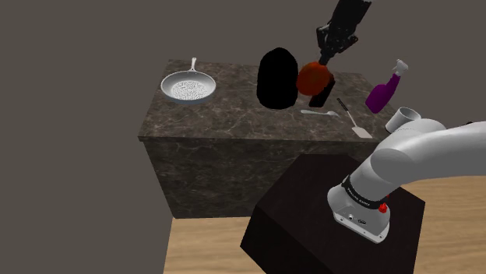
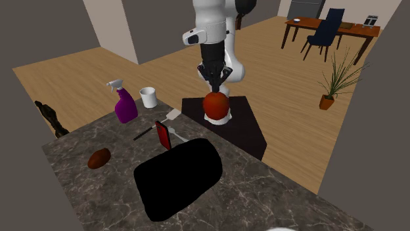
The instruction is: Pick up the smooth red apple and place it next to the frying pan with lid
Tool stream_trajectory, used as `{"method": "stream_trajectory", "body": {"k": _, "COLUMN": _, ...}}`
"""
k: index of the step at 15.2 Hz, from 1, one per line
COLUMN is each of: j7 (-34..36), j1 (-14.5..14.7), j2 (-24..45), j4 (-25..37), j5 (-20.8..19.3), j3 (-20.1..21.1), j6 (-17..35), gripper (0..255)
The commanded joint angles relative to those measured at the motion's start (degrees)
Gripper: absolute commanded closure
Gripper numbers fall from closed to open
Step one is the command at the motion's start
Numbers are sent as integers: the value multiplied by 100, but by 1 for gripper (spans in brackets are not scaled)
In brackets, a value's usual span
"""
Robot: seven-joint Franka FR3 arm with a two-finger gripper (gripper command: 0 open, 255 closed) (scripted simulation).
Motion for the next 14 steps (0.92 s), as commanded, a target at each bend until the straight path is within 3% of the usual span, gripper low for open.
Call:
{"method": "stream_trajectory", "body": {"k": 1, "j7": 82, "j1": 47, "j2": 339, "j4": 234, "j5": 60, "j3": 76, "j6": 111, "gripper": 255}}
{"method": "stream_trajectory", "body": {"k": 14, "j7": 689, "j1": 298, "j2": 3175, "j4": 2629, "j5": 237, "j3": 555, "j6": 620, "gripper": 255}}
